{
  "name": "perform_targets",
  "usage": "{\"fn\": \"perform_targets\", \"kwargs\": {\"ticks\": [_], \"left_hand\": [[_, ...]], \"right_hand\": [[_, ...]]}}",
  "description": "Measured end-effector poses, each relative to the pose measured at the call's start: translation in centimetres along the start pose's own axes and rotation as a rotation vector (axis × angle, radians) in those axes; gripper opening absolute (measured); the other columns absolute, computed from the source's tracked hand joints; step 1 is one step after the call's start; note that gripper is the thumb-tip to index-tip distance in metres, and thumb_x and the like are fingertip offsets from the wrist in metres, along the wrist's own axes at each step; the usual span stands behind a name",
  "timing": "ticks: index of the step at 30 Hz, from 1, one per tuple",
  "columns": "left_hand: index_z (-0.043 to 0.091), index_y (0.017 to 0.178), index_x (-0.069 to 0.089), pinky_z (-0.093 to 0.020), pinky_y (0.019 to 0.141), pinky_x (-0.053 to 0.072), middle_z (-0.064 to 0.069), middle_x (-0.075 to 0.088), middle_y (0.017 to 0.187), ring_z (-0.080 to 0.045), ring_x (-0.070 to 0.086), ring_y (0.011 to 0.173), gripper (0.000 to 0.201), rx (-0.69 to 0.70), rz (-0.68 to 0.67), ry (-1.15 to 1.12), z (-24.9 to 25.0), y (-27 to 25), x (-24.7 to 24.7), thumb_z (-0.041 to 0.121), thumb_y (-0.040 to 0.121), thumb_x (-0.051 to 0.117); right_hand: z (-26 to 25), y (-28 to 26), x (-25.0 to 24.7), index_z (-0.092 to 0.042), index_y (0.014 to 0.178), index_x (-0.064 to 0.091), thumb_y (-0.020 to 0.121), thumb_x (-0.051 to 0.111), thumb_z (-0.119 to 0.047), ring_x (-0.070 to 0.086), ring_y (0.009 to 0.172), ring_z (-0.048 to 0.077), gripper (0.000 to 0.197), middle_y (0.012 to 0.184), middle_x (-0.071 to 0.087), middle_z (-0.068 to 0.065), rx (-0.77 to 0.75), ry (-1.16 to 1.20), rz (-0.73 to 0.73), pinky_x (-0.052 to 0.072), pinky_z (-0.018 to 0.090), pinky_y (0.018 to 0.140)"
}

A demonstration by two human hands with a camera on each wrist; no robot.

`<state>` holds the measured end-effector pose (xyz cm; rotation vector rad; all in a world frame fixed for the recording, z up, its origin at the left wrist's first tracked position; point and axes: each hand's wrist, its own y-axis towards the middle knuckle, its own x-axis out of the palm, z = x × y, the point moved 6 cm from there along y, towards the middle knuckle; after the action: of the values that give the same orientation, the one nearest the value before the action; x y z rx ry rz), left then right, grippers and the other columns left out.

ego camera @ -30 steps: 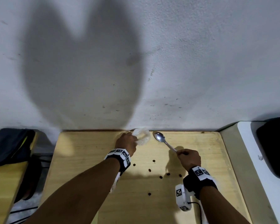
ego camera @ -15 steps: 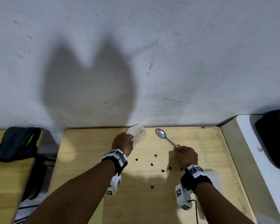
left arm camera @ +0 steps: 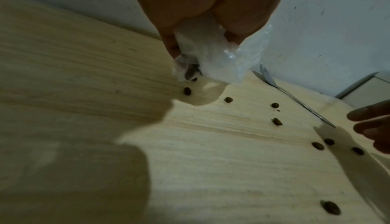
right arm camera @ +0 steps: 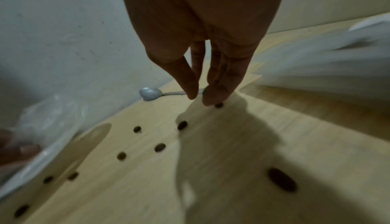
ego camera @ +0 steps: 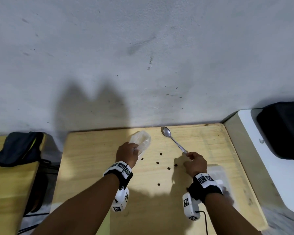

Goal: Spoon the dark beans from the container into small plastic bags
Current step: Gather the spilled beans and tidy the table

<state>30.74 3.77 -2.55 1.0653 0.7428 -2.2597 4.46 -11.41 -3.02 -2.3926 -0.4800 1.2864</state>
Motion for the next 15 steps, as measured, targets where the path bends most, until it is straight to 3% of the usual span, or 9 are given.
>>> {"fn": "perform_targets", "kwargs": {"ticks": [2,5,8,11,13,15], "left_hand": [[0.017,0.110,0.071,-0.031,0.090,0.047,-0.011,0.065,0.113,-0.029,0.060,0.106,0.025,-0.020,0.026,-0.053,-0.2,-0.7,0.0,0.023,0.089,0.058],[0.019,0.107,0.073,-0.030,0.088,0.048,-0.011,0.068,0.109,-0.029,0.062,0.101,0.023,-0.006,0.070,-0.139,-0.4,-2.0,-0.1,0.021,0.086,0.063],[0.026,0.109,0.072,-0.025,0.086,0.045,-0.008,0.070,0.104,-0.026,0.064,0.097,0.028,0.022,0.072,-0.177,-0.7,-3.1,0.0,0.020,0.083,0.067],[0.030,0.108,0.071,-0.019,0.080,0.041,-0.005,0.070,0.099,-0.024,0.065,0.093,0.030,0.012,0.079,-0.206,-1.3,-3.8,-0.1,0.028,0.079,0.065],[0.030,0.106,0.072,-0.017,0.080,0.039,-0.003,0.071,0.094,-0.022,0.065,0.089,0.036,0.027,0.098,-0.221,-1.4,-4.3,-0.3,0.034,0.072,0.060],[0.029,0.104,0.073,-0.018,0.082,0.041,-0.001,0.071,0.090,-0.021,0.065,0.085,0.032,0.030,0.129,-0.261,-1.7,-4.5,-0.6,0.029,0.073,0.066]], "right_hand": [[0.8,-0.4,0.5,-0.013,0.127,0.060,0.082,0.062,-0.005,0.059,0.115,0.030,0.047,0.130,0.059,0.012,0.017,-0.107,-0.040,0.048,0.030,0.085],[1.3,-0.6,1.1,-0.012,0.134,0.055,0.083,0.062,-0.009,0.058,0.115,0.033,0.052,0.133,0.054,0.015,0.018,-0.208,-0.061,0.050,0.036,0.089],[1.2,-0.8,1.6,-0.010,0.131,0.058,0.085,0.061,-0.008,0.057,0.115,0.033,0.046,0.132,0.050,0.016,0.009,-0.225,-0.065,0.050,0.037,0.089],[0.5,-1.0,2.1,-0.009,0.126,0.063,0.090,0.057,-0.011,0.057,0.117,0.033,0.036,0.129,0.057,0.016,-0.061,-0.252,-0.062,0.047,0.034,0.093],[-0.1,-1.2,2.6,-0.009,0.119,0.067,0.093,0.054,-0.014,0.061,0.113,0.031,0.029,0.122,0.065,0.014,-0.103,-0.266,-0.067,0.046,0.029,0.088],[-0.6,-1.5,3.3,-0.011,0.113,0.069,0.092,0.055,-0.014,0.062,0.110,0.028,0.026,0.118,0.068,0.011,-0.132,-0.289,-0.088,0.044,0.025,0.084]]}}
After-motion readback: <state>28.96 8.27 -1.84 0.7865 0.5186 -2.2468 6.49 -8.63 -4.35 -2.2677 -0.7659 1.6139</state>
